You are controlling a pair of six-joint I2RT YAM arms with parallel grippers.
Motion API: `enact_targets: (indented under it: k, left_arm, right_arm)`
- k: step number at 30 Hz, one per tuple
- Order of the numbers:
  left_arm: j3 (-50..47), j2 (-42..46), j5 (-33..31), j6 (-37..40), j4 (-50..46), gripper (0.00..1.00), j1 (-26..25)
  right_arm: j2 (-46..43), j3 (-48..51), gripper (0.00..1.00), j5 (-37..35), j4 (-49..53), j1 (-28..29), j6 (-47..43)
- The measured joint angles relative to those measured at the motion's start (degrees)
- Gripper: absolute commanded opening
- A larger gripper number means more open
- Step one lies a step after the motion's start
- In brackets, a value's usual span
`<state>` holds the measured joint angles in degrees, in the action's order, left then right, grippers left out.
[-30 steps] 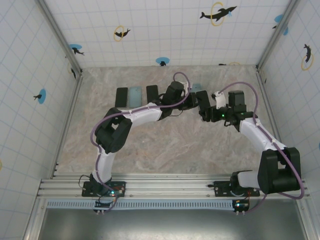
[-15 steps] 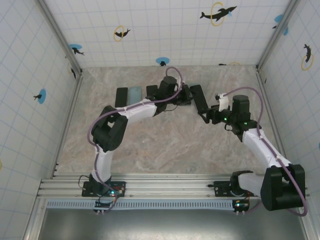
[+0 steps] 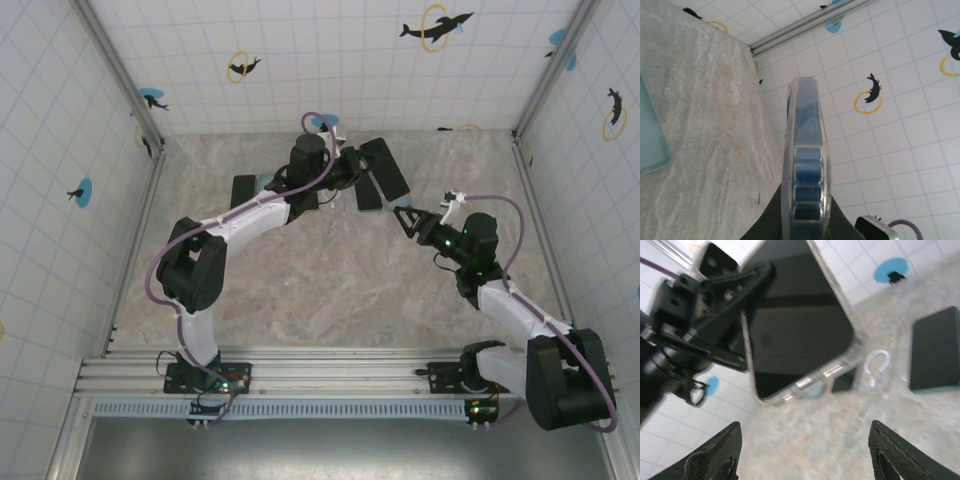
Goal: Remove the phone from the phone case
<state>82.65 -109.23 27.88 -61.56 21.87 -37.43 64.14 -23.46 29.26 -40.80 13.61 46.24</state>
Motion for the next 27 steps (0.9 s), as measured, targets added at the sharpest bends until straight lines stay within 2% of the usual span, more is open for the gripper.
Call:
enact_targets:
  k: [4,10,24,27]
  left_arm:
    - [-0.83,0.37,-0.02,-1.84,1.88,0.10,0.00]
    - [-1.40,0.39,-0.02,-4.74,4.57,0.10,0.00]
    - [-1.86,0.39,0.17,-9.18,8.74,0.09,0.00]
    - [-2.08,0.39,0.17,-9.62,9.09,0.09,0.00]
  right_arm:
    - [2.21,1.22,0.56,-3.26,-9.90,2.78,8.90]
    - [5.66,1.27,0.46,-6.95,-18.23,5.14,16.74]
    - [10.88,1.18,0.27,-8.33,-26.93,7.08,22.93]
    - [11.69,0.96,0.26,-8.37,-28.33,7.08,23.65]
